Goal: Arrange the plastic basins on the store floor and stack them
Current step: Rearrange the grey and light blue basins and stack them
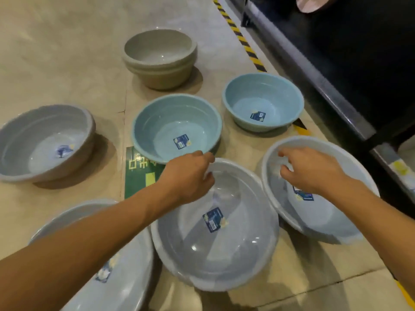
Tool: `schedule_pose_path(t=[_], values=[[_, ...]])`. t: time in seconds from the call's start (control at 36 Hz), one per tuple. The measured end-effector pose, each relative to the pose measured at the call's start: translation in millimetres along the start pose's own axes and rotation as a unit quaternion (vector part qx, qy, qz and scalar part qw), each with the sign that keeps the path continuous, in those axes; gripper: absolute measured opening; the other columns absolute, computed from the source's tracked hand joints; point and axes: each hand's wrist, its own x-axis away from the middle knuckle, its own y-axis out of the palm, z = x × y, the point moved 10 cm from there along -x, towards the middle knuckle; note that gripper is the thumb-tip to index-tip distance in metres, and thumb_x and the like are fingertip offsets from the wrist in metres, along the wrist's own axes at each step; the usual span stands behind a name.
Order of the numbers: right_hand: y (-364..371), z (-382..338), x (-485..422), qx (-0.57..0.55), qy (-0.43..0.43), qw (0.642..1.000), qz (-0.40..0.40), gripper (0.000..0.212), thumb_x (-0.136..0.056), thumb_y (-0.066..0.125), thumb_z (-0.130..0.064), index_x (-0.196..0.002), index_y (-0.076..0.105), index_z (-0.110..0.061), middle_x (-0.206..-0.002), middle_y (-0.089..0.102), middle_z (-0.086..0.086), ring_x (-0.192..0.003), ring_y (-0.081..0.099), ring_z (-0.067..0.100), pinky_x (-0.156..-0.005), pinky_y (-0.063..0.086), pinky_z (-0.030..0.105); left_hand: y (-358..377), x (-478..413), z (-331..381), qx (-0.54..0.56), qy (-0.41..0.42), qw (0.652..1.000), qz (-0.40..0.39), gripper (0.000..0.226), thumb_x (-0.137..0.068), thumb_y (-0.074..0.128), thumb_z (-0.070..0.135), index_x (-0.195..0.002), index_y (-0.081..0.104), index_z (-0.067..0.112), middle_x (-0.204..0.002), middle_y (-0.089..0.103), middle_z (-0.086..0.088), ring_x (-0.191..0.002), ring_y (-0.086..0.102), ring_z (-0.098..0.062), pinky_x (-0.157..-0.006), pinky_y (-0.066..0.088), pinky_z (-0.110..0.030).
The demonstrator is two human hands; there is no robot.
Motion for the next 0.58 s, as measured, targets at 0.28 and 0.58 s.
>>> schedule_pose_path(t=[0.28,0.58], values=[[42,159,25,0.031,0.108,0.993,0.034,0.032,-0.099,0.051,-0.040,-0.127,0.059,-0.026,-0.120,0.068,0.004,-0.102,0.066,0.026,-0.075,0.054,0.038,81,-92,106,0.017,0.036,0.999,-0.032,0.044,-0.094,0.050,0.038,-0.136,0.048,0.022,-0.124,0.065,-0.007,-0.109,0.063,-0.030,-0.089,0.052,-0.042],[123,283,58,-0.058,0.228,0.972,-0.024,0.048,-0.098,0.049,-0.041,-0.141,0.036,-0.023,-0.110,0.061,0.008,-0.097,0.065,0.033,-0.080,0.056,0.046,126,-140,130,-0.107,-0.042,0.993,-0.016,0.065,-0.093,0.045,0.055,-0.149,0.029,0.028,-0.135,0.056,-0.010,-0.128,0.047,-0.032,-0.111,0.027,-0.053]])
